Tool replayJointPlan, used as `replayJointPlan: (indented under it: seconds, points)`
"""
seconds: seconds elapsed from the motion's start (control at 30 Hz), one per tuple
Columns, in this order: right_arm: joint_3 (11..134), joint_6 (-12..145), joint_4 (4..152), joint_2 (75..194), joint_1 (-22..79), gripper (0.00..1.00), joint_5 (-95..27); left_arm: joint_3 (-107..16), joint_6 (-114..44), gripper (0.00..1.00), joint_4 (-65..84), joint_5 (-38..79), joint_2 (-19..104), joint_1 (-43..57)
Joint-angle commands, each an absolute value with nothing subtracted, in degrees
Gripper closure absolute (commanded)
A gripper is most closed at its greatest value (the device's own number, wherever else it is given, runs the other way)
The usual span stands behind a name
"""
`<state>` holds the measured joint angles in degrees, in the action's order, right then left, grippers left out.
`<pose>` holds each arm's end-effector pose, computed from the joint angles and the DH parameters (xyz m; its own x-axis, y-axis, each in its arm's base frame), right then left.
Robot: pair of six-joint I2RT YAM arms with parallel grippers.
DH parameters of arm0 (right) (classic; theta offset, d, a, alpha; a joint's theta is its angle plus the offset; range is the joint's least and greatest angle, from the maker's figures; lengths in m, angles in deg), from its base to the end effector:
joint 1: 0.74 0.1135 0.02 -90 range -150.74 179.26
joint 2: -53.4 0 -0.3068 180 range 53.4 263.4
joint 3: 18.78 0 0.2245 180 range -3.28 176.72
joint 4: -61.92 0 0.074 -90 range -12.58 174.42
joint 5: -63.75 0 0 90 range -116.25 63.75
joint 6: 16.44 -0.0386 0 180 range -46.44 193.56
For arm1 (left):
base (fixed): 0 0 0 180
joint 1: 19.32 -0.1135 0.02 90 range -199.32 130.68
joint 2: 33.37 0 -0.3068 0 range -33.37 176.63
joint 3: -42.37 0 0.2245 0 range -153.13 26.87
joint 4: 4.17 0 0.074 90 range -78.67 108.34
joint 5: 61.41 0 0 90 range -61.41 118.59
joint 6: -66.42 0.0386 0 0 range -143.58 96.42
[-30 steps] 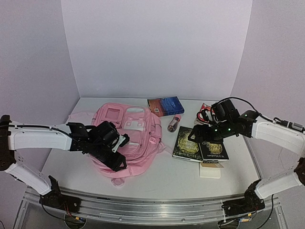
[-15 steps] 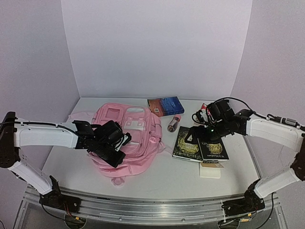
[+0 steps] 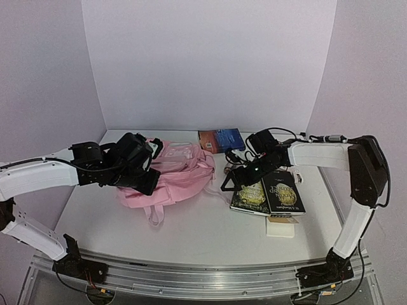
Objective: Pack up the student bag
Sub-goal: Pick up the student bag at the center of the board, then unzip the student bag at the center of the board.
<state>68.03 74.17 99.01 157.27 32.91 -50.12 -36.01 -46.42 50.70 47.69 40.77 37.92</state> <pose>0.3012 0.2192 0.2569 -0.6672 -0.4558 -0.5891 -0.7112 0.6251 0.3217 0.1351 -0.1867 0.3398 -0.6504 0.3329 -0.6828 0.4665 0.8844 -0.0131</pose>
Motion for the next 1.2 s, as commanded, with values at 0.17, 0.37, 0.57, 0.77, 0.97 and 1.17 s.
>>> replayJointPlan:
  seconds: [0.17, 0.37, 0.57, 0.77, 0.97, 1.17]
  points:
    - [77.9, 56.4, 74.5, 173.1, 26.0, 0.12, -79.7, -47.5, -56.5, 1.0, 55.1, 57.6, 44.9, 37.5]
    - [80.3, 53.5, 70.9, 178.7, 25.8, 0.12, -82.8, -50.8, -57.6, 1.0, 57.2, 58.6, 47.0, 37.4]
    - [81.8, 44.0, 58.4, 183.8, 25.8, 0.15, -88.4, -52.0, -57.9, 1.0, 57.3, 59.5, 47.1, 37.5]
    - [81.5, 33.1, 43.0, 187.2, 25.7, 0.23, -92.0, -53.1, -59.1, 1.0, 58.4, 61.0, 47.3, 37.5]
    - [81.9, 23.0, 31.8, 189.2, 25.7, 0.36, -95.8, -53.9, -60.7, 1.0, 59.8, 62.1, 48.0, 37.5]
    - [78.6, 21.8, 29.8, 187.2, 25.8, 0.46, -97.7, -54.3, -62.1, 1.0, 60.9, 63.5, 48.8, 37.4]
